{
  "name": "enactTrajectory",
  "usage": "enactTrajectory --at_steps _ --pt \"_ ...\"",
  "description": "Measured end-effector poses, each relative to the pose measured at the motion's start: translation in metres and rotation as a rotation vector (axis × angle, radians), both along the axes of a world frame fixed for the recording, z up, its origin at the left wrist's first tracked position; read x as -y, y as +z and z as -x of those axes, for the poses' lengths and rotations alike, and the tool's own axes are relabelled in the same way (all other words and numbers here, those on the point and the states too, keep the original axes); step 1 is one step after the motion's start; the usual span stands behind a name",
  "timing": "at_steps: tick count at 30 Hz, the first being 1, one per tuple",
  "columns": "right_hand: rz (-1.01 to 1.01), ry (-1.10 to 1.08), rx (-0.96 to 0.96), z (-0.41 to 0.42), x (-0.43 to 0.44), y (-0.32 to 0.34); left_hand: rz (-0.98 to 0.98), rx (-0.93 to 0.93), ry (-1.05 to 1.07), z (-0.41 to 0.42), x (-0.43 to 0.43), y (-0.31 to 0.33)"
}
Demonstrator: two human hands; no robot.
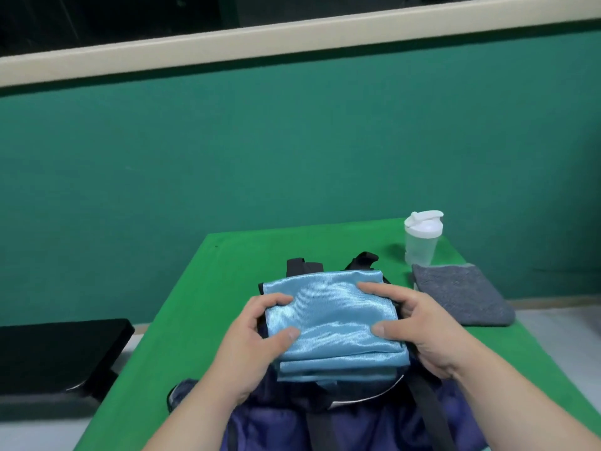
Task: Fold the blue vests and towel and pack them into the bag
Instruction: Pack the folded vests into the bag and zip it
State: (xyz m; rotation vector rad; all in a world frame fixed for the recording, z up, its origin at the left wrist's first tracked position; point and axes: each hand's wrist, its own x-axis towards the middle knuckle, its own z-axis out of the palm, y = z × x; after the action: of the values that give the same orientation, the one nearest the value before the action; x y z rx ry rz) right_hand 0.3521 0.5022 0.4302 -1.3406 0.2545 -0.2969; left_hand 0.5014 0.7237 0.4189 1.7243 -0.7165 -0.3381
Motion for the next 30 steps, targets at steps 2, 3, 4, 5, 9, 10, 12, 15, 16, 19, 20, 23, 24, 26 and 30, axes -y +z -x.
enactTrajectory --at_steps 2,3,4,5,9,10,12,15,16,19,20,23,24,26,30 --pt "-0.024 -0.018 -0.005 0.004 0.014 -0.007 0.012 -0.023 0.006 0.003 0.017 -0.007" --pt "-0.028 -0.030 -0.009 0.006 0.020 -0.009 0.014 -0.029 0.006 0.004 0.025 -0.012" --pt "-0.035 -0.042 -0.011 0.006 0.026 -0.012 0.012 -0.039 0.000 0.005 0.032 -0.016" --pt "-0.042 -0.048 -0.012 0.007 0.031 -0.015 0.009 -0.048 -0.004 0.005 0.039 -0.021" --pt "-0.050 -0.058 -0.029 -0.003 0.047 -0.032 -0.027 -0.050 0.016 0.003 0.052 -0.037" --pt "-0.050 -0.058 -0.037 -0.008 0.049 -0.037 -0.036 -0.030 0.037 0.002 0.052 -0.040" --pt "-0.032 -0.059 -0.053 -0.021 0.051 -0.048 -0.044 0.018 0.081 -0.003 0.052 -0.045" --pt "-0.019 -0.053 -0.053 -0.041 0.051 -0.064 -0.071 0.074 0.125 -0.011 0.049 -0.049" --pt "-0.016 -0.057 -0.052 -0.046 0.051 -0.070 -0.091 0.091 0.129 -0.013 0.048 -0.050" --pt "-0.069 -0.072 -0.054 -0.055 0.052 -0.084 -0.128 0.115 0.128 -0.016 0.050 -0.053" --pt "-0.103 -0.072 -0.055 -0.056 0.054 -0.088 -0.142 0.127 0.121 -0.014 0.052 -0.052" --pt "-0.171 -0.079 -0.057 -0.054 0.063 -0.096 -0.173 0.157 0.112 -0.009 0.064 -0.051" --pt "-0.184 -0.089 -0.060 -0.052 0.068 -0.099 -0.176 0.155 0.102 -0.007 0.070 -0.051" --pt "-0.194 -0.115 -0.066 -0.046 0.079 -0.101 -0.171 0.149 0.078 -0.001 0.082 -0.051" --pt "-0.172 -0.148 -0.076 -0.034 0.104 -0.099 -0.156 0.105 0.021 0.009 0.107 -0.054"
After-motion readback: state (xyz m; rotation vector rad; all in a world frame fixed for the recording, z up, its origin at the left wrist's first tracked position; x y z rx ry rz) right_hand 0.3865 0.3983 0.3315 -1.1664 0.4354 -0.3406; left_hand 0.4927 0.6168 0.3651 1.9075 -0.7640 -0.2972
